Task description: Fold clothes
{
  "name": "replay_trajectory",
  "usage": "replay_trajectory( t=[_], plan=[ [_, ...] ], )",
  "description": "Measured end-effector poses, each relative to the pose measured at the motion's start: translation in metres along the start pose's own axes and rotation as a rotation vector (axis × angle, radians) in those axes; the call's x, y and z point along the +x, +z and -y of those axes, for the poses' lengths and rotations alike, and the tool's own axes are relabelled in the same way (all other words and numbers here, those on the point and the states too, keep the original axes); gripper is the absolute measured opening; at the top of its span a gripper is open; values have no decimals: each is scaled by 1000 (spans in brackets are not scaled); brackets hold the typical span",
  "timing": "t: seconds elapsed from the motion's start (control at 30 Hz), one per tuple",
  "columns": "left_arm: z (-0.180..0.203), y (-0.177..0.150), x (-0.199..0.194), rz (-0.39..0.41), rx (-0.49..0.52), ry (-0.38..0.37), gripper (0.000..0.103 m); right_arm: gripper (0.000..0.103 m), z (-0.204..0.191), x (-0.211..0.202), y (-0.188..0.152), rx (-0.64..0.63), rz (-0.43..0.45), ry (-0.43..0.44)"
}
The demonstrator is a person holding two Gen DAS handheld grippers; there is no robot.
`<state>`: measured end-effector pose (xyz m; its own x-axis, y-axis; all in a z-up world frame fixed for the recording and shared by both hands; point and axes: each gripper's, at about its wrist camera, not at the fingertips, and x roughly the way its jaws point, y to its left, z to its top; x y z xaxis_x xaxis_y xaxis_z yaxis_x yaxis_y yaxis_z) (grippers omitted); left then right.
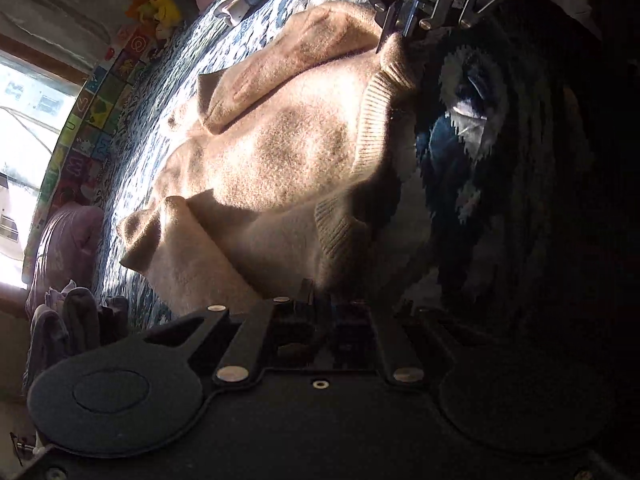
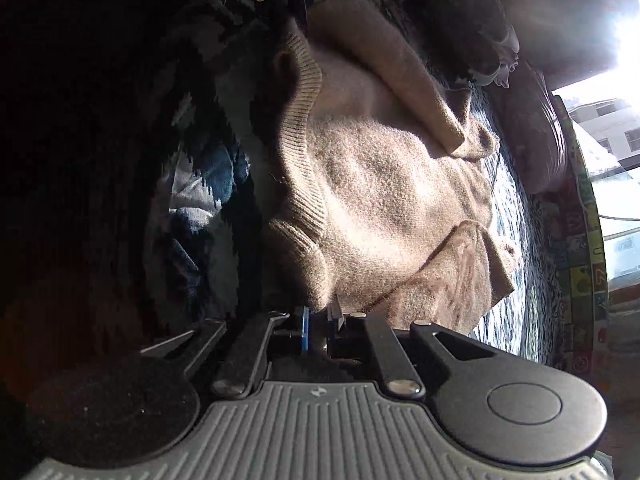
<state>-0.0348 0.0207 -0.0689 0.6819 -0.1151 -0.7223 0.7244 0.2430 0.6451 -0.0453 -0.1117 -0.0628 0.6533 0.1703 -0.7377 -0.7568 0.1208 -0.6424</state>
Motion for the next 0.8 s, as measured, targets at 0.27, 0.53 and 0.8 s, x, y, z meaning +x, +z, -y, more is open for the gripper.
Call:
replay_trajectory(
  t=[0.27, 0.53, 0.8],
  plan=[
    [-53, 9, -34, 45, -241, -191, 40, 22, 25, -15, 16, 83, -37, 147],
    [-158, -34, -28, 175, -942, -153, 51, 28, 108, -49, -17, 571, 144, 272],
    [-192, -87, 10, 290, -1531, -179, 51, 30, 165, -3, -129, 1425, 365, 255]
  ],
)
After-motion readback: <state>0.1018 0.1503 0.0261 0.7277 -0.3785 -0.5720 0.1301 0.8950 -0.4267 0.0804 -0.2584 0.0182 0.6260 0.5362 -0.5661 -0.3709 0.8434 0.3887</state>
